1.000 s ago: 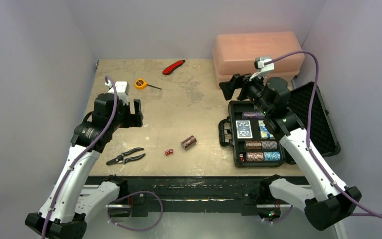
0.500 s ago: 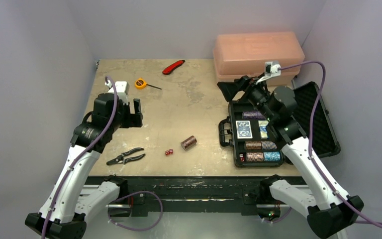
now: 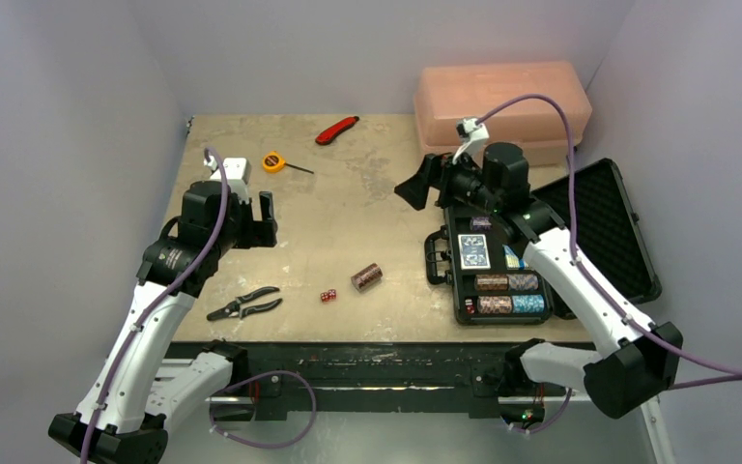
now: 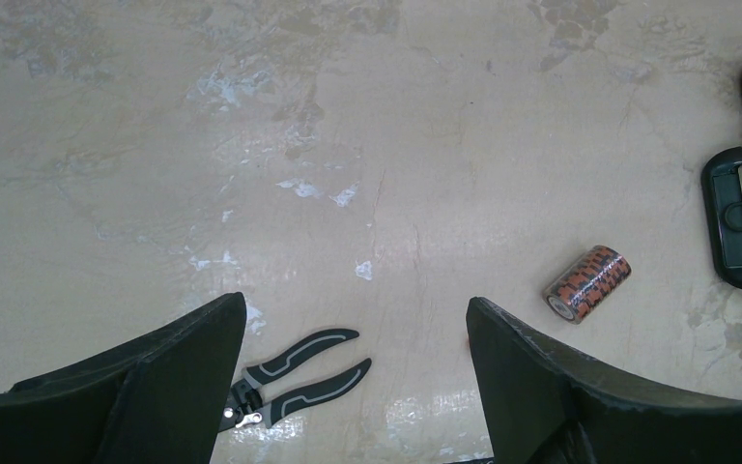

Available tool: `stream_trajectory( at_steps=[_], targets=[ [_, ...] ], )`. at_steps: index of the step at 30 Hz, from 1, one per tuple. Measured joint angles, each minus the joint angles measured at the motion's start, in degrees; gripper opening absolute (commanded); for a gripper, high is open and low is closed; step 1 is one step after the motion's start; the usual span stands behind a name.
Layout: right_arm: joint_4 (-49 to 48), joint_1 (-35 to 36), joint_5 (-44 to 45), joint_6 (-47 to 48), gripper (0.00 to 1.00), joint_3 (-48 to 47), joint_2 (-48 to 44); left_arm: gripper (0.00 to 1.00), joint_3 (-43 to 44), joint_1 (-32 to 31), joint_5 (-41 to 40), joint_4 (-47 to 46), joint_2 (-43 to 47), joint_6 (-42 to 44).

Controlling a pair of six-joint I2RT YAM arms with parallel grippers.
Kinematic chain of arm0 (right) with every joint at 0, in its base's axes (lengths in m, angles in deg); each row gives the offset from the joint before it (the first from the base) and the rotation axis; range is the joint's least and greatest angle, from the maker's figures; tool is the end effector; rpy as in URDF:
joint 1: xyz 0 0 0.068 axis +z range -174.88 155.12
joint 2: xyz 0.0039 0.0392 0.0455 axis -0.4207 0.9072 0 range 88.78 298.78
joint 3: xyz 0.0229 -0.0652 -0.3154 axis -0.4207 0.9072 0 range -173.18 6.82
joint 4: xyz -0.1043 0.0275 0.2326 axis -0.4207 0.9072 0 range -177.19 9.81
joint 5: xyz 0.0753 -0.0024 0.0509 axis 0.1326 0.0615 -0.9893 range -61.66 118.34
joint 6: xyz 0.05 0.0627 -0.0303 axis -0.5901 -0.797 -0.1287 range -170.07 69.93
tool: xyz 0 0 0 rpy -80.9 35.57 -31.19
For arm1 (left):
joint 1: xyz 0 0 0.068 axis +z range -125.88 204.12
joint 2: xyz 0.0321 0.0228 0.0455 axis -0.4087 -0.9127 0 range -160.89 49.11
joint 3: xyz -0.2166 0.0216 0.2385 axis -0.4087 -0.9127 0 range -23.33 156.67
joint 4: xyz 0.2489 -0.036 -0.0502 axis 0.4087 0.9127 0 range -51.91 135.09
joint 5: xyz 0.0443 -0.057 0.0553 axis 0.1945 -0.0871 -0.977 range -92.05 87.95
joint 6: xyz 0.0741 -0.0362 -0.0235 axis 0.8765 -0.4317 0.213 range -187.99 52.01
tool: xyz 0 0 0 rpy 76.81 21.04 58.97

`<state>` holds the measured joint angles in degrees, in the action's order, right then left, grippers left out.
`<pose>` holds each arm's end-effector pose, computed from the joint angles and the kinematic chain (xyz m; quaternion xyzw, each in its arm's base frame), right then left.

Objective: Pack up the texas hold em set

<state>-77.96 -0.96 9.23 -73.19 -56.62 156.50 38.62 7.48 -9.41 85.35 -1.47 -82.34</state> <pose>0.2506 0.1383 0.4134 -0.1082 0.7737 0.3632 0.5077 0.1594 -0.0375 0.3759 -0.0114 0.8892 -0.0662 0.4526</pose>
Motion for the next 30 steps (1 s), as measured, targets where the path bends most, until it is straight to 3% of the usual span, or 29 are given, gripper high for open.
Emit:
stream_trajectory(
  at_steps=[5,14,30],
  targets=[
    [5.79,6.45,2.34,2.99,0.99,-2.51,3.19,0.84,0.0,0.0,0.0,0.0,0.0,0.0],
    [7.87,18.05,15.41,5.16,0.99,-0.9,0.83,0.84,0.0,0.0,-0.02,0.0,0.0,0.0],
    [14.82,30.25,24.74,4.74,0.99,-2.45,15.52,0.84,0.0,0.0,-0.35,0.0,-0.02,0.0]
  ],
)
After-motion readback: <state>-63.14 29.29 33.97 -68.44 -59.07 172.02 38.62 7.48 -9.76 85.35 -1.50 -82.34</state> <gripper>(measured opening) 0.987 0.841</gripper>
